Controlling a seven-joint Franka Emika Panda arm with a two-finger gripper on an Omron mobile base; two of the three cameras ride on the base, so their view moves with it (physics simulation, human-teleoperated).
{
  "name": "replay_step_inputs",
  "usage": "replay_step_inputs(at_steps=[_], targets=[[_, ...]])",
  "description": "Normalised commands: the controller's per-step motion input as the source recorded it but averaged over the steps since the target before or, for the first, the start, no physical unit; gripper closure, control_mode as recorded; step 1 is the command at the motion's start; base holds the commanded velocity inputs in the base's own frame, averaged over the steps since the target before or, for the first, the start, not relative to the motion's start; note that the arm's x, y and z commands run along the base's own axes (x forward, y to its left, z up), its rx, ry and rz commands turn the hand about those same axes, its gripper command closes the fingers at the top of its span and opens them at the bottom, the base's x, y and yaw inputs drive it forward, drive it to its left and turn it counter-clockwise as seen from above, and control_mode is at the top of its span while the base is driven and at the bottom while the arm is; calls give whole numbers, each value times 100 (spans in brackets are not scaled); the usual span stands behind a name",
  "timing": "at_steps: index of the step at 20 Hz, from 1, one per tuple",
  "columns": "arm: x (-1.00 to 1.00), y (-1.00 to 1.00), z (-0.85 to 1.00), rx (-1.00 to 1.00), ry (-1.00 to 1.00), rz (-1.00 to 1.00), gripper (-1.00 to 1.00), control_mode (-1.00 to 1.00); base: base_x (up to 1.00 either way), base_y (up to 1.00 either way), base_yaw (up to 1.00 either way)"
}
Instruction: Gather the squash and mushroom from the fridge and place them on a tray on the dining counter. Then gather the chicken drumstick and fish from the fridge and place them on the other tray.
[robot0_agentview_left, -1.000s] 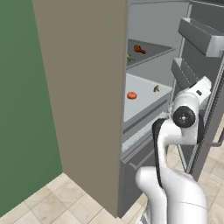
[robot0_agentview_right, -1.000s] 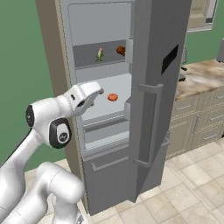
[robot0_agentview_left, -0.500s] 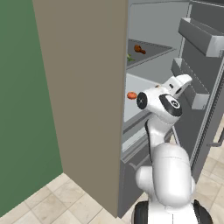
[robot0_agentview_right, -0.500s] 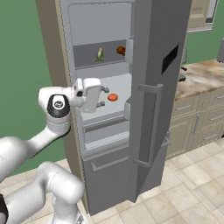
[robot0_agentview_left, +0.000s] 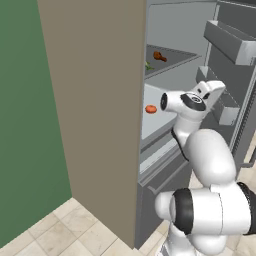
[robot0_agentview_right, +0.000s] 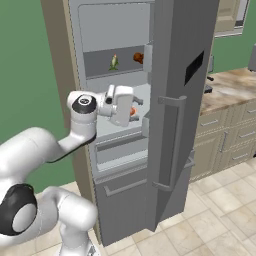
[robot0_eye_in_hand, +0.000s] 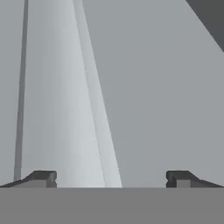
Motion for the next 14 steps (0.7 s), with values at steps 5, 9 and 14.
replay_step_inputs(at_steps=[5, 9, 14], targets=[[0, -85, -6, 0, 0, -10, -100, -100, 0, 0, 0], [0, -91, -6, 0, 0, -6, -100, -100, 0, 0, 0], [3, -98, -2, 2, 0, -2, -100, -100, 0, 0, 0]])
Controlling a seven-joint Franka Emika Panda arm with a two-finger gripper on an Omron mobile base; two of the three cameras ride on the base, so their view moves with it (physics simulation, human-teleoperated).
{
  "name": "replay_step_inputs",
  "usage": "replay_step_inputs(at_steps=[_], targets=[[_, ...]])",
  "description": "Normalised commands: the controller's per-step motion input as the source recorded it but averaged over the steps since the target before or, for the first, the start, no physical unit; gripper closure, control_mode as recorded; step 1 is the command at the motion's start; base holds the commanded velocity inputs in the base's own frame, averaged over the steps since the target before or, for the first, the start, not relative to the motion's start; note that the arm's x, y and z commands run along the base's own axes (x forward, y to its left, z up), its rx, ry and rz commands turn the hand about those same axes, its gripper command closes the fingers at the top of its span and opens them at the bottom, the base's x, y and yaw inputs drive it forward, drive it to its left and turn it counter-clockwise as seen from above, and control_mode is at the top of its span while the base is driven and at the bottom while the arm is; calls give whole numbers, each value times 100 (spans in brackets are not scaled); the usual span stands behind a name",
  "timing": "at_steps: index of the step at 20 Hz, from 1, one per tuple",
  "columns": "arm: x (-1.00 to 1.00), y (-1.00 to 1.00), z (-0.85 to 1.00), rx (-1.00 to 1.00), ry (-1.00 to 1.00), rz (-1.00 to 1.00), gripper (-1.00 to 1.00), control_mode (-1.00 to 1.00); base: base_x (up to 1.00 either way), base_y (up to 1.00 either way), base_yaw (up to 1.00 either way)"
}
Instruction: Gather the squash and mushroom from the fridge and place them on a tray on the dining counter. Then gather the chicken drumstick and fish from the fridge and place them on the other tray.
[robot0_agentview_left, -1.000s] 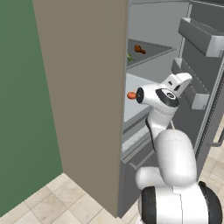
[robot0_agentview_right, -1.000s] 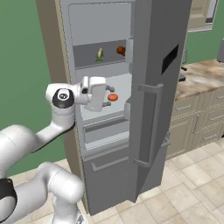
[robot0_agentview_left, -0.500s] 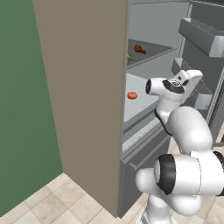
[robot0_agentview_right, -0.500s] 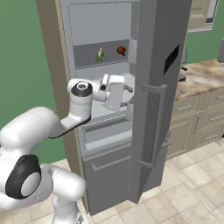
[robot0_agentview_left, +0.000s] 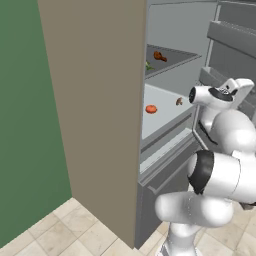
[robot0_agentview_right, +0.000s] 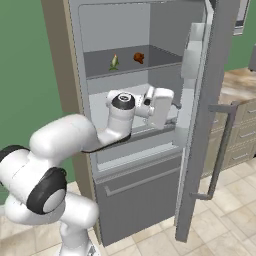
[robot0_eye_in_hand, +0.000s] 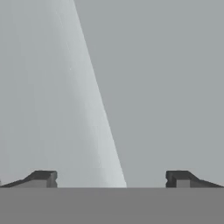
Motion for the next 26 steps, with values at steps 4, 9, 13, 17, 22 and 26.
replay_step_inputs(at_steps=[4, 9, 13, 17, 22, 26], targets=[[15, -100, -1, 5, 0, 0, -100, -100, 0, 0, 0], [13, -100, 0, 6, 0, 6, -100, -100, 0, 0, 0], [14, -97, 0, 6, 0, 8, -100, -100, 0, 0, 0], [-11, -40, 1, 1, -6, 6, -100, -100, 0, 0, 0], [-38, 7, 1, 0, -11, 5, -100, -100, 0, 0, 0], [-42, 40, 0, 0, -10, 5, -100, -100, 0, 0, 0]])
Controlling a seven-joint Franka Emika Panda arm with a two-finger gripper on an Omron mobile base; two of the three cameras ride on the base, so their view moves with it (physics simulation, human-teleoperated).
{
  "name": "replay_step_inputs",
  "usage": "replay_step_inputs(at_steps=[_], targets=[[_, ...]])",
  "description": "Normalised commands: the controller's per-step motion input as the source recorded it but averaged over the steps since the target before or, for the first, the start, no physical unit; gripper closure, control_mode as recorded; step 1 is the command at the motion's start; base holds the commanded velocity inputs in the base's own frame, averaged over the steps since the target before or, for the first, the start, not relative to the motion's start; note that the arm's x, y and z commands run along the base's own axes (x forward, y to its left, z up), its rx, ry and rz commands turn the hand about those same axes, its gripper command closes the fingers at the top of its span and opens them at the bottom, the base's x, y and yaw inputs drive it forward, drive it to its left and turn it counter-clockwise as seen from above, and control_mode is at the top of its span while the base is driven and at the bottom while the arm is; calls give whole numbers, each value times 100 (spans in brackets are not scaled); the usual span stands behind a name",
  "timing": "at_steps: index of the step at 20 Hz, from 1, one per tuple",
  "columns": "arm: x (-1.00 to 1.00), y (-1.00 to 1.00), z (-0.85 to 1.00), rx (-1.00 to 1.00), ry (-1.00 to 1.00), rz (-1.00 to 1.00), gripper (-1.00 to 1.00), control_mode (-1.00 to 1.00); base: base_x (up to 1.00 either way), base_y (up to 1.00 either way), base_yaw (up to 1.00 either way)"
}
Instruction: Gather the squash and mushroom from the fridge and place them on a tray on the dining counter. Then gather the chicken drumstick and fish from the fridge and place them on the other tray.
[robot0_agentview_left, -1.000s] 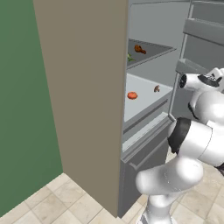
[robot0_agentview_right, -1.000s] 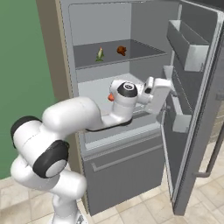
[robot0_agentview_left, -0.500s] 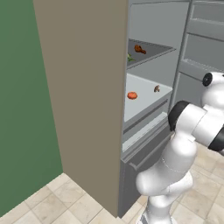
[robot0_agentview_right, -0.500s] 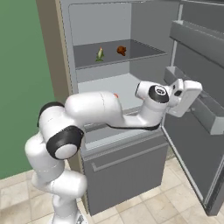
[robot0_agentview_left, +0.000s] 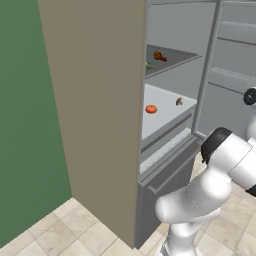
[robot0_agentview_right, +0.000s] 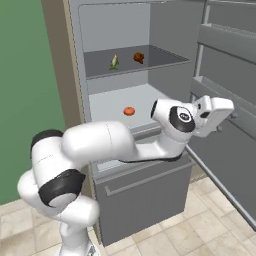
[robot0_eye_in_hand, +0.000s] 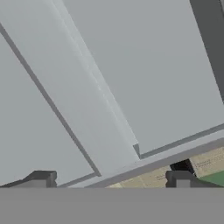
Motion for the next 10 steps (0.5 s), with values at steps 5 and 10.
replay_step_inputs(at_steps=[5, 10], targets=[[-34, 56, 0, 0, -5, 5, -100, -100, 0, 0, 0], [-20, 66, 8, 1, 0, 5, -100, -100, 0, 0, 0]])
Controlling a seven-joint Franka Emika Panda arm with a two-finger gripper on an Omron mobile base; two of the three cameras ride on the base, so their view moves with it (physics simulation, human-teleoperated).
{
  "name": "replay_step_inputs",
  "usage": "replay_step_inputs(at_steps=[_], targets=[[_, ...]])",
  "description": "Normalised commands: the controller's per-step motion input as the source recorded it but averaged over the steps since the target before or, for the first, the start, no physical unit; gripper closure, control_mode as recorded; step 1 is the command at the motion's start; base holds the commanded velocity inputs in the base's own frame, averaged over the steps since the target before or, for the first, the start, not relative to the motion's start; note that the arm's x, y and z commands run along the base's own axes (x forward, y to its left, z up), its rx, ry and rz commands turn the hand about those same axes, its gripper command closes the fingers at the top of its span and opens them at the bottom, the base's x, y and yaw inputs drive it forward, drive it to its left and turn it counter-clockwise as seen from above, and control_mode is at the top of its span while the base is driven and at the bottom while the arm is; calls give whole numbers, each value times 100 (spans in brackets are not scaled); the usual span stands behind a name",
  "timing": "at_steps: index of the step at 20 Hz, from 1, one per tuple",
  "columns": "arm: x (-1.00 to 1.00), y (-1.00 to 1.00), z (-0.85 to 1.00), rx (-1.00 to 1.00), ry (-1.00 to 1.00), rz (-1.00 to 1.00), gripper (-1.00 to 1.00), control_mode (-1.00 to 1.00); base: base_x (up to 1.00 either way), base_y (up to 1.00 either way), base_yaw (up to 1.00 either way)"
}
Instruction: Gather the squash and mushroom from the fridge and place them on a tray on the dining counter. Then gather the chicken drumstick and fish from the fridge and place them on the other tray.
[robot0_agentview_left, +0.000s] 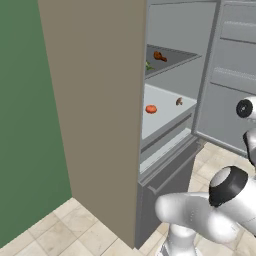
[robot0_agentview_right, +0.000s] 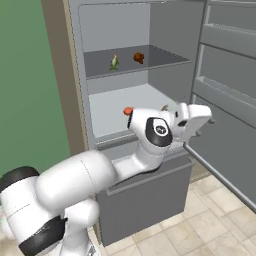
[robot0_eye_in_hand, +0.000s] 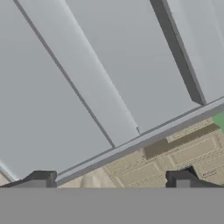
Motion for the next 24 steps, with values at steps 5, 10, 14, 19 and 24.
replay_step_inputs(at_steps=[5, 10, 14, 19, 24], targets=[[-8, 76, 24, 10, 0, 4, -100, -100, 0, 0, 0], [-12, 83, 32, 16, 0, 8, -100, -100, 0, 0, 0], [-24, 76, 17, 22, 0, 14, -100, -100, 0, 0, 0], [-28, 73, -2, 28, -3, 24, -100, -100, 0, 0, 0], [-26, 76, -11, 32, -4, 28, -100, -100, 0, 0, 0]])
